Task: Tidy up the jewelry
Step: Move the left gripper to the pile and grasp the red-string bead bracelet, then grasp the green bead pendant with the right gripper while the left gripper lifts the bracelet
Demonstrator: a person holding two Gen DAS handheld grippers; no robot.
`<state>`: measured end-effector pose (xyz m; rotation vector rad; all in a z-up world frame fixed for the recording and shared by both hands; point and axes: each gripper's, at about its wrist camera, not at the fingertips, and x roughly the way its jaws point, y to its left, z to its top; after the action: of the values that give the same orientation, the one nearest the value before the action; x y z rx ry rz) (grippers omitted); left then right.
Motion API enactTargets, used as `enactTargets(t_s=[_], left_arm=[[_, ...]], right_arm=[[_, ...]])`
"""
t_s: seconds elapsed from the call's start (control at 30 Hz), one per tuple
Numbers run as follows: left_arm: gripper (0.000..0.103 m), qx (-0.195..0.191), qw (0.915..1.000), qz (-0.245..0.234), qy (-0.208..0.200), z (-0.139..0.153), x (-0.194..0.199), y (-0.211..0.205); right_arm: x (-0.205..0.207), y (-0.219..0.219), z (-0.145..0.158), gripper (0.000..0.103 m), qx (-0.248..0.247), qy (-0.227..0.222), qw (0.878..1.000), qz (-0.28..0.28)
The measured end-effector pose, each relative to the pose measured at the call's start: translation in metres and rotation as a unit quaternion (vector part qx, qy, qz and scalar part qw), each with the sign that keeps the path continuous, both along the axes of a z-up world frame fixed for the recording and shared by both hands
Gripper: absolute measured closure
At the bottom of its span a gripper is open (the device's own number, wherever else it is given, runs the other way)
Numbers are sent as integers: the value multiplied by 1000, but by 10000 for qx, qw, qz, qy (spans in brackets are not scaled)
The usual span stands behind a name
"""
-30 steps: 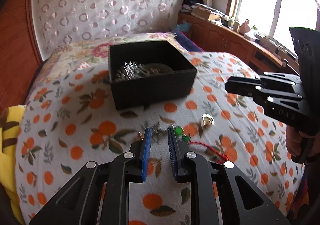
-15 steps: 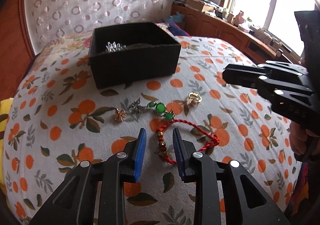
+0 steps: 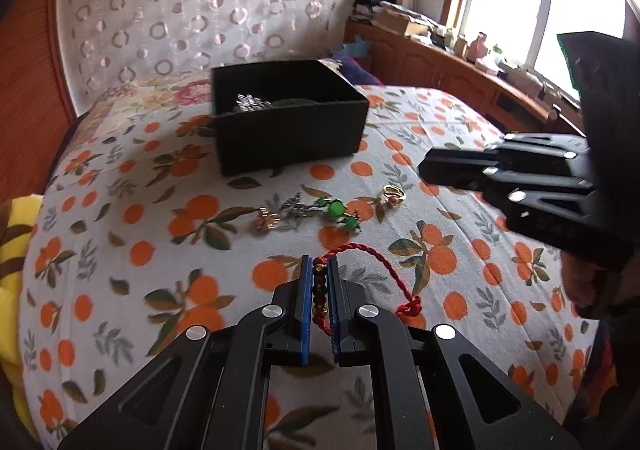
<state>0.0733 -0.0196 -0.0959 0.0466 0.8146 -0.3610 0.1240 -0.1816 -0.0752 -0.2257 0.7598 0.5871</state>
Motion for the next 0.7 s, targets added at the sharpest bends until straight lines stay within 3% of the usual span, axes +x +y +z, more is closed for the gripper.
enactTargets(t_s=[0.3,0.7], left_arm=[[97,-40,9996,215,-169,14,-11,21],[97,-126,9990,336,-255,19,-14,34]], right_arm=[[16,30,-9,89,34,284,9993,245],[32,57,-30,89,-285,568,9972,385]])
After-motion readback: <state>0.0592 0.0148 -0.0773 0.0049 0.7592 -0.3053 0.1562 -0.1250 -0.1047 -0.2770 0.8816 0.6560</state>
